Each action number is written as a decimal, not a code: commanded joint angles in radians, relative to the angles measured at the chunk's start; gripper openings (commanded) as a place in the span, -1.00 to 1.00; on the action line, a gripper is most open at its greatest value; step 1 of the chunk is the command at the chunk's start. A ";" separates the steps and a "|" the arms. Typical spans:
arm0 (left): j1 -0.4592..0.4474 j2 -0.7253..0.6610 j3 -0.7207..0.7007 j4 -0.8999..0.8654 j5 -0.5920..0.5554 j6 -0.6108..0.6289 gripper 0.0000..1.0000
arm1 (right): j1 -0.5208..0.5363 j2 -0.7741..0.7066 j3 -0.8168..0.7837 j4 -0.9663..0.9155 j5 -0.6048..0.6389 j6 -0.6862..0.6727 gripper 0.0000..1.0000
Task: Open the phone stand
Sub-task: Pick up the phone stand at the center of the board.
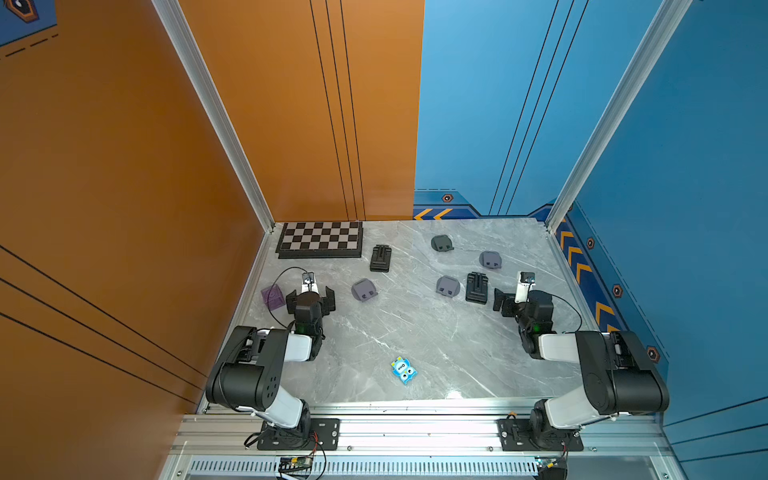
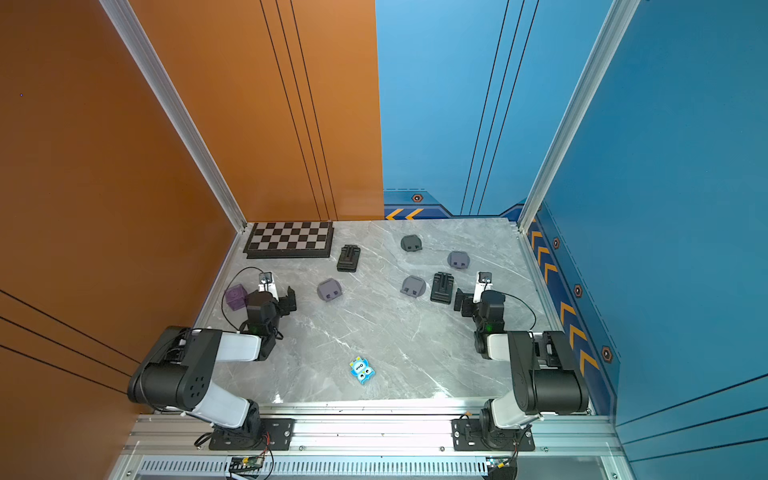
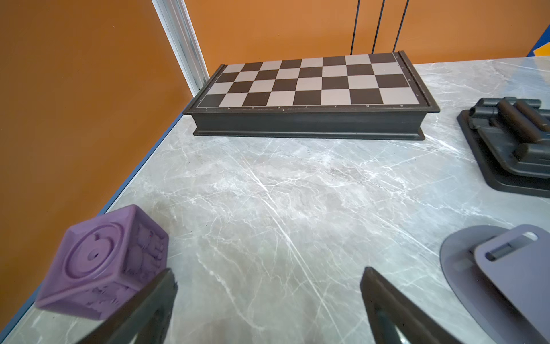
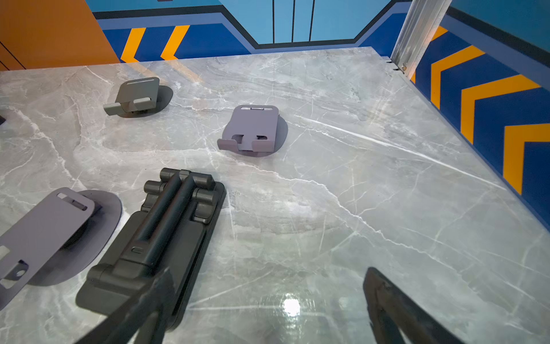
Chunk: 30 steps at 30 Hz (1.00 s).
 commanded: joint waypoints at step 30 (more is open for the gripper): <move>-0.024 -0.110 -0.002 -0.050 -0.033 0.015 0.97 | 0.073 -0.014 0.290 -0.470 0.256 -0.010 1.00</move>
